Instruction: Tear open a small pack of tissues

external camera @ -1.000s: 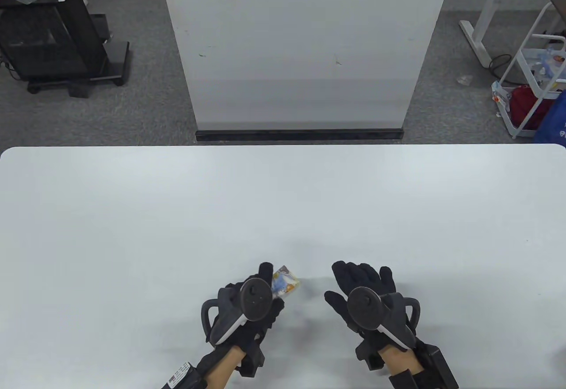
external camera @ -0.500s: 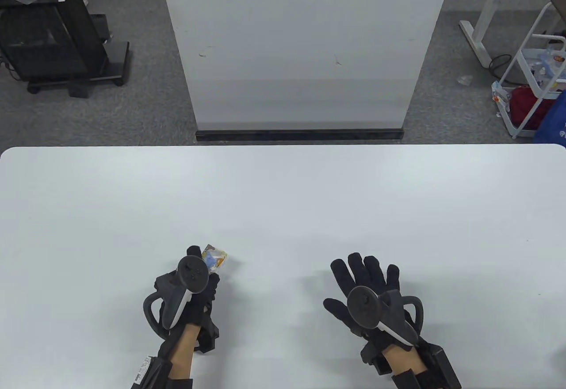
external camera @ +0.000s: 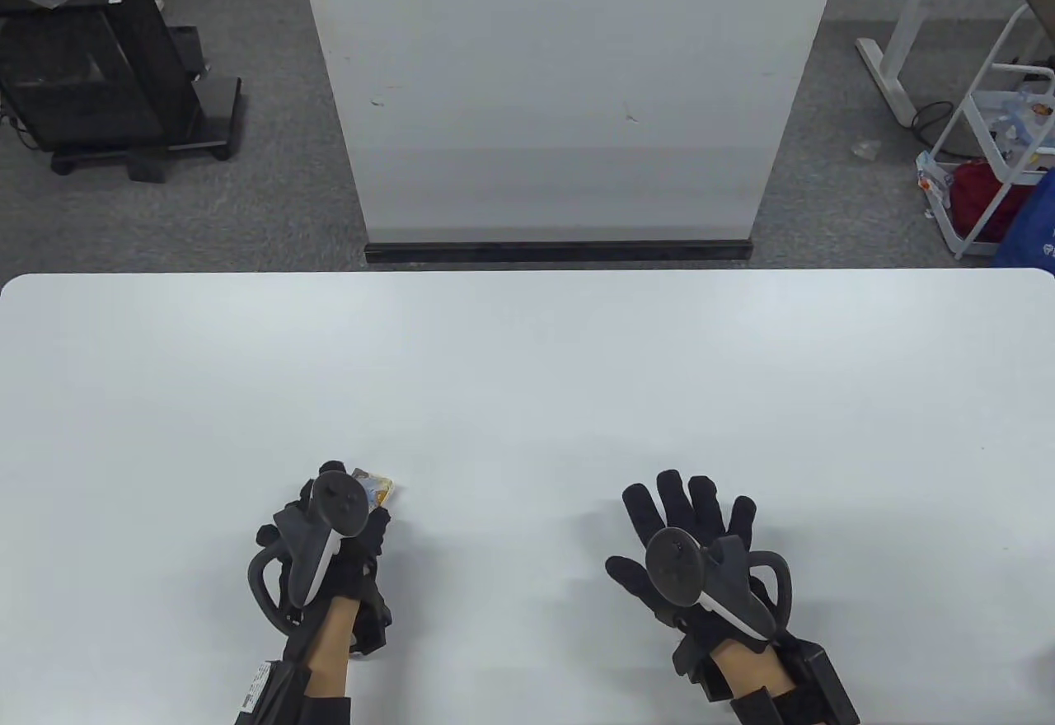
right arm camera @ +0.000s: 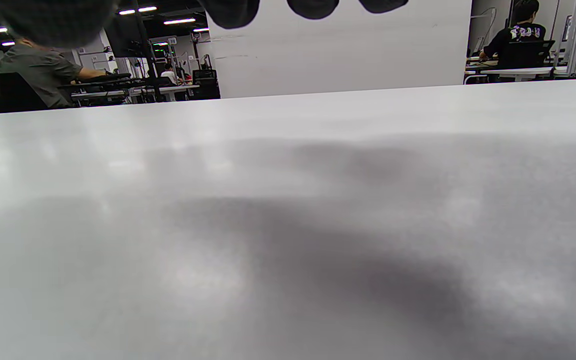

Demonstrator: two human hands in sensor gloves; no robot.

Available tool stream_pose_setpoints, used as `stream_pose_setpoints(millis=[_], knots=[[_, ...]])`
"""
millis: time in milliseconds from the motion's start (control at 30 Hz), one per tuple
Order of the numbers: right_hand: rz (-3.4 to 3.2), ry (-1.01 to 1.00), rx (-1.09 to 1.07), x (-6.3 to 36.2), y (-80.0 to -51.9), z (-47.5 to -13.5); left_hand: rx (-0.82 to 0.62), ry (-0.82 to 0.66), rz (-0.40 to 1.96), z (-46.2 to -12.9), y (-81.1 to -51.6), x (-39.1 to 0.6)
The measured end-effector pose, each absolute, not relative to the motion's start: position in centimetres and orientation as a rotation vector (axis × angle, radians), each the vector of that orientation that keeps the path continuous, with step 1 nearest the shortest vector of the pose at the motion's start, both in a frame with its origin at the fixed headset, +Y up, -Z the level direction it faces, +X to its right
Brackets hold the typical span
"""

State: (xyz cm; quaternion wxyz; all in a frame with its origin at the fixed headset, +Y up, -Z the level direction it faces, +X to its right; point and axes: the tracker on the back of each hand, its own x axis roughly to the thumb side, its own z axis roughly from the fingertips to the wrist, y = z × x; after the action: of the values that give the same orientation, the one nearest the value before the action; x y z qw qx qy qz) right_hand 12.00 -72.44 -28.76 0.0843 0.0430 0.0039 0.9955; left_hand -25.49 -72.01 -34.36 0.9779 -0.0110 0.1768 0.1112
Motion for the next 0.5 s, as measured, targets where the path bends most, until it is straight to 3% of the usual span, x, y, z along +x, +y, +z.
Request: stream_pose_setpoints(millis=[300, 500], knots=[[2.972, 0.067, 0.170, 11.6, -73.0, -28.8, -0.024, 0.144, 0.209, -33.0, -71.4, -21.5], [2.952, 0.045, 0.186, 11.6, -73.0, -28.7, -0.110, 0.006, 0.139, -32.6, -71.7, -18.9]])
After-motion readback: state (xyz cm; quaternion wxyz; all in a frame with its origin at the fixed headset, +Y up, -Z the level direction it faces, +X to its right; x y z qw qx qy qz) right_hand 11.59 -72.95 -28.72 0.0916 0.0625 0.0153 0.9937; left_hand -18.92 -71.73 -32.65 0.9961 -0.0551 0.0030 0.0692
